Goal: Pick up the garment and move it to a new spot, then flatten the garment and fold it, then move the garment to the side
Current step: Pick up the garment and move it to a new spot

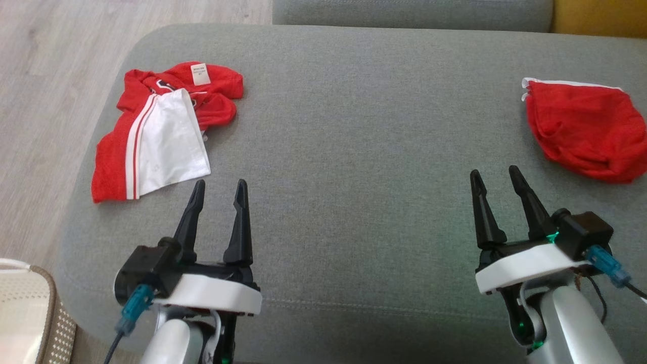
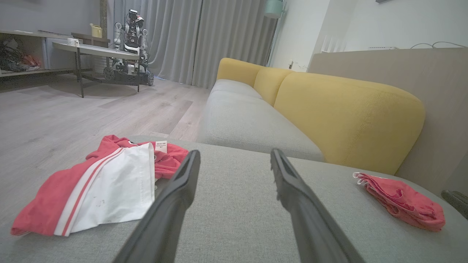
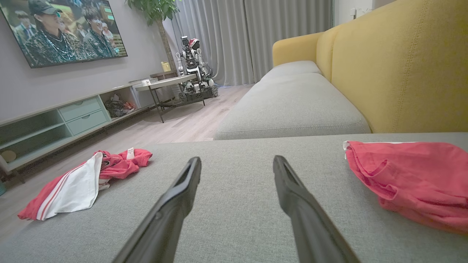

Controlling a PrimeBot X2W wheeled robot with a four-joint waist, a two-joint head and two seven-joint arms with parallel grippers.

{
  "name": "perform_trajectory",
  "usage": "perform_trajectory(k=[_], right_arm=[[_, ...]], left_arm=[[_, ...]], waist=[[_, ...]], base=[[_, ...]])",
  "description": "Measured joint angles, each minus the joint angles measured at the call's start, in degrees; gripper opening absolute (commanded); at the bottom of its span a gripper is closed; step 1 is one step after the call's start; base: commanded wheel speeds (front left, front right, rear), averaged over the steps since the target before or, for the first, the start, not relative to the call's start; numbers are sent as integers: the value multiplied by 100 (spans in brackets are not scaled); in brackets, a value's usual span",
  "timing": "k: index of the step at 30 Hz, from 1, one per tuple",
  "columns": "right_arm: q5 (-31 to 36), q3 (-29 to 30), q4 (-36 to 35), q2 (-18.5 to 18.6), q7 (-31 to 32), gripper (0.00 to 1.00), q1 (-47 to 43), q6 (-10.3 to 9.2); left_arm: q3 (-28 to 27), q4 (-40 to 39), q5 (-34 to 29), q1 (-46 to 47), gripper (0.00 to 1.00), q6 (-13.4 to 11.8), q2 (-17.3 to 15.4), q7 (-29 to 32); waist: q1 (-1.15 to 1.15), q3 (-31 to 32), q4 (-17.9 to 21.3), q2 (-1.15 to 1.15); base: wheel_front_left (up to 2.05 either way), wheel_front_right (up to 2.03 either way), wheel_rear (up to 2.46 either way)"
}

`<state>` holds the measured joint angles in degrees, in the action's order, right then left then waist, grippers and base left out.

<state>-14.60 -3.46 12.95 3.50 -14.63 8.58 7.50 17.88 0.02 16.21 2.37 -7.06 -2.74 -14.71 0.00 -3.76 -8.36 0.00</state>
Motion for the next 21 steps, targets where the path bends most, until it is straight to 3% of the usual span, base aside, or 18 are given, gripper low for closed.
perform_trajectory(k=[9, 21], right_arm=[[0, -75, -9, -2, 0, 100, 2, 0], [-3, -258, 31, -4, 0, 100, -4, 0]], left_arm=[[-2, -14, 0, 23, 100, -2, 0, 0], [-124, -166, 0, -24, 100, -53, 0, 0]], waist=[[0, -28, -264, 0], [0, 18, -1153, 0]], base=[[0, 0, 0], [0, 0, 0]])
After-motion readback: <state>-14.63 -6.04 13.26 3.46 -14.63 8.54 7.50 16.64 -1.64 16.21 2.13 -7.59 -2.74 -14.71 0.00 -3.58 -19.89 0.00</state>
